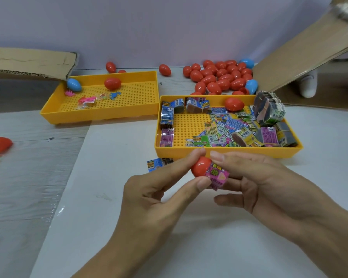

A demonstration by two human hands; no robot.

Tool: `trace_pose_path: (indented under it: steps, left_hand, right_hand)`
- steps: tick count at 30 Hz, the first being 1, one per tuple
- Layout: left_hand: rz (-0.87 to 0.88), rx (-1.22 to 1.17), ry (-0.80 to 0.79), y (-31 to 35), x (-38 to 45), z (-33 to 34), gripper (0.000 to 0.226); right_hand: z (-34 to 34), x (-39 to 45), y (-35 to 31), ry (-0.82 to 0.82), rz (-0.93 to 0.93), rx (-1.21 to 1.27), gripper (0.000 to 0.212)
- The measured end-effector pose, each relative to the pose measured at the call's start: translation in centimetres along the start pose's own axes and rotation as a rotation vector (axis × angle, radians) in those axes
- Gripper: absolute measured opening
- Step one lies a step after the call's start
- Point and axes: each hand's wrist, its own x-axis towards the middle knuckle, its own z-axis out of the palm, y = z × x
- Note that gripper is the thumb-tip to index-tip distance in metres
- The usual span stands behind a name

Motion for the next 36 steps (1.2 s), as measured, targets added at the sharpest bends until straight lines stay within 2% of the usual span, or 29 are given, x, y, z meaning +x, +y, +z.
trace_pose_path:
  steps: [3,7,11,20,24,26,30,36]
  left_hand:
    - [0.012,-0.032,0.028,-0.02,-0.09,0.21,0.039]
    - [0.03,-0.048,0.031,-0.27,-0.17,0.25,0.039]
    - [0.035,-0.047,0.029,-0.28,-0.33,0.42,0.039]
    - [0.012,-0.047,0.035,0.24,0.06,0.21,0.037]
    - [0.009,-0.086,0.065,0.23,0.06,0.45,0.037]
    - [0.019,-0.078,0.055,0.25,0.02,0.54,0.038]
    - [0.012,-0.078,0.023,0.28,-0.02,0.35,0.042]
    - [-0.042,-0.119,-0.012,0.33,0.15,0.16,0.04]
  right_hand:
    - [-0.07,0.0,-0.05,-0.007,-0.005,-0.024,0.048]
    - [-0.13,-0.23,-0.3,-0.037,0.0,-0.041,0.041]
    - [-0.05,-0.32,-0.3,-0.089,0.033,0.07,0.031]
    - [0.1,0.04,0.02,-0.159,0.114,0.248,0.032]
    - [0.31,0.02,0.11,-0.151,0.086,0.145,0.038]
    - [0.26,-0.03,0.08,-0.163,0.126,0.15,0.042]
    - [0.23,-0.06,0.13,-0.23,0.165,0.294,0.037]
    - [0.14,0.13,0.35,-0.209,0.192,0.328,0.034]
